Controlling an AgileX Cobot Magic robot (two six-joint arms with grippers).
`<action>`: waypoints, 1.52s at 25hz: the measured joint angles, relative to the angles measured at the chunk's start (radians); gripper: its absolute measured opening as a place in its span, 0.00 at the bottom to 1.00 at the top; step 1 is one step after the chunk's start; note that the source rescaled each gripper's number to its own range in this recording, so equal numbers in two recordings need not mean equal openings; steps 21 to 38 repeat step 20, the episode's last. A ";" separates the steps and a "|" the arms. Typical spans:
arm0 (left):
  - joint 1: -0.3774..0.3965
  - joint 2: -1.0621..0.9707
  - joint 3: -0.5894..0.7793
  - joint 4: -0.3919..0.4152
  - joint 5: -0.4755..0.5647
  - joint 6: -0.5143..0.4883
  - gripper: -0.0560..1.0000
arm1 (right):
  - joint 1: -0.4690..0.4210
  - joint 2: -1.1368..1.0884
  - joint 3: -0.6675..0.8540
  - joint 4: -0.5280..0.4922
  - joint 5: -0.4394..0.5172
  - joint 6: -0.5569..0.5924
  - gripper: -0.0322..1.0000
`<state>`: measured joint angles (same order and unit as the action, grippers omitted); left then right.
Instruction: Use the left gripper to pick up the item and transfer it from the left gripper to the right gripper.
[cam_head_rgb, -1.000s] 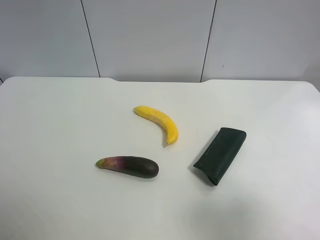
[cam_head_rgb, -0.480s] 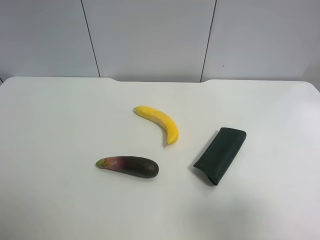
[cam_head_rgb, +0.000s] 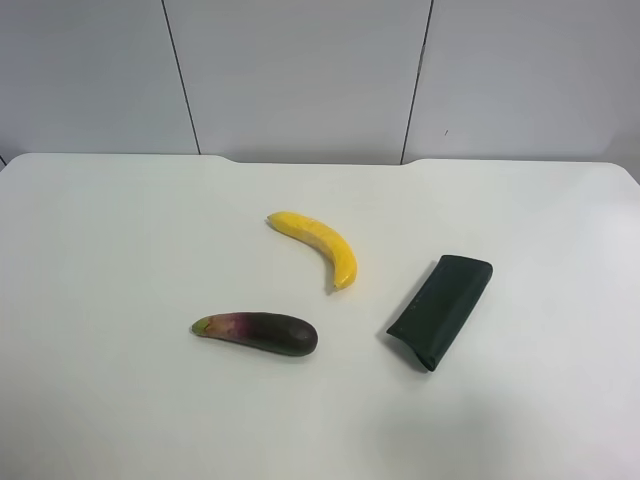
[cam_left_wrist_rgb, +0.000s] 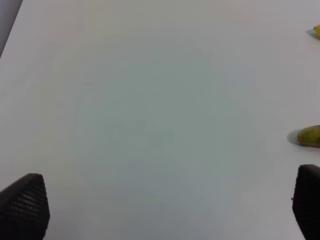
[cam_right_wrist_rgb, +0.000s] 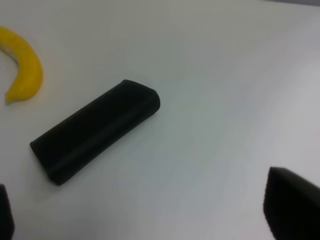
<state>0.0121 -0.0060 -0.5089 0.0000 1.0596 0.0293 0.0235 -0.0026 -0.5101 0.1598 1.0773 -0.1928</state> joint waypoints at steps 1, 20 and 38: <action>0.000 0.000 0.000 0.000 0.000 0.000 1.00 | 0.000 0.000 0.000 0.000 0.000 0.000 1.00; 0.000 0.000 0.000 0.000 0.000 0.000 1.00 | 0.000 0.000 0.000 0.000 0.000 0.000 1.00; 0.000 0.000 0.000 0.000 0.000 0.000 1.00 | 0.000 0.000 0.000 0.000 0.000 0.000 1.00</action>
